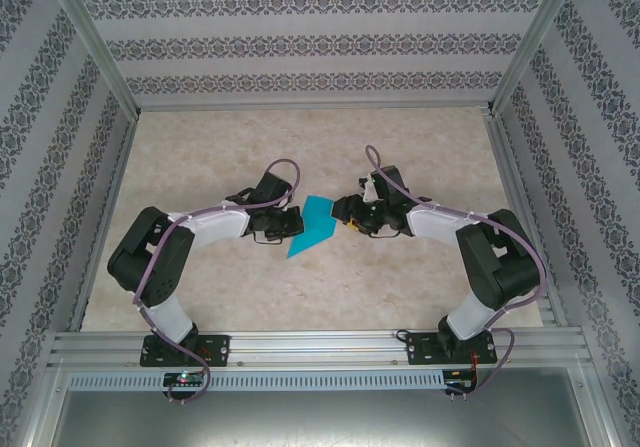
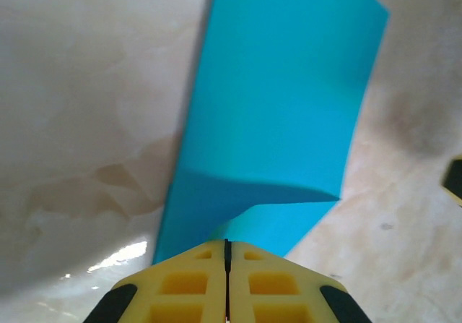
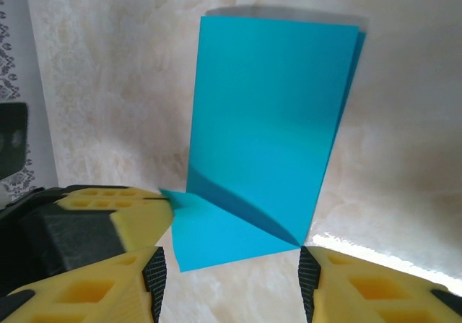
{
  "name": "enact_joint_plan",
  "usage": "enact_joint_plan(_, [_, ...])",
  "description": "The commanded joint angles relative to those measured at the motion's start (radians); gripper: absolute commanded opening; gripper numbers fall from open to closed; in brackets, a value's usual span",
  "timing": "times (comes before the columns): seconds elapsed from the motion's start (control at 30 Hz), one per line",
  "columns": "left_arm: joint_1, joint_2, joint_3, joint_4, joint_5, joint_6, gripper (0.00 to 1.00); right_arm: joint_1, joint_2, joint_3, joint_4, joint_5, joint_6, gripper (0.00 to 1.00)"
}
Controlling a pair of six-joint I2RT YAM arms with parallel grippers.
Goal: Fold a paper plane with a square sheet of paper (pick it up from the middle)
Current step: Fourth fold the wing at the center of the table.
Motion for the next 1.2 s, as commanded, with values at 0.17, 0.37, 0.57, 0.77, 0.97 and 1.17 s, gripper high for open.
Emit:
enact_joint_plan(0.17, [-0.007,0.061,0.013,-0.029,-0.052,0.039,0.06,0.047,0.068,0.038,0.022,-0.02,0.059,0.52])
enact_joint_plan(0.37, [-0.007,0.072,0.009,-0.058,-0.08,0.027,0.05,0.063,0.091,0.054,-0.003,-0.003,0.086,0.5])
enact_joint_plan(0.57, [-0.007,0.078,-0.004,-0.06,-0.083,0.015,0.05,0.069,0.108,0.062,-0.031,0.026,0.102,0.49])
enact_joint_plan(0.77, [-0.007,0.083,-0.004,-0.063,-0.087,0.01,0.05,0.072,0.121,0.064,-0.047,0.037,0.105,0.49])
enact_joint_plan(0.97, [-0.007,0.083,-0.006,-0.059,-0.085,0.006,0.04,0.083,0.143,0.084,-0.048,0.026,0.101,0.49])
enact_joint_plan(1.17, [-0.007,0.083,-0.006,-0.058,-0.083,0.007,0.05,0.093,0.156,0.099,-0.046,0.013,0.091,0.45])
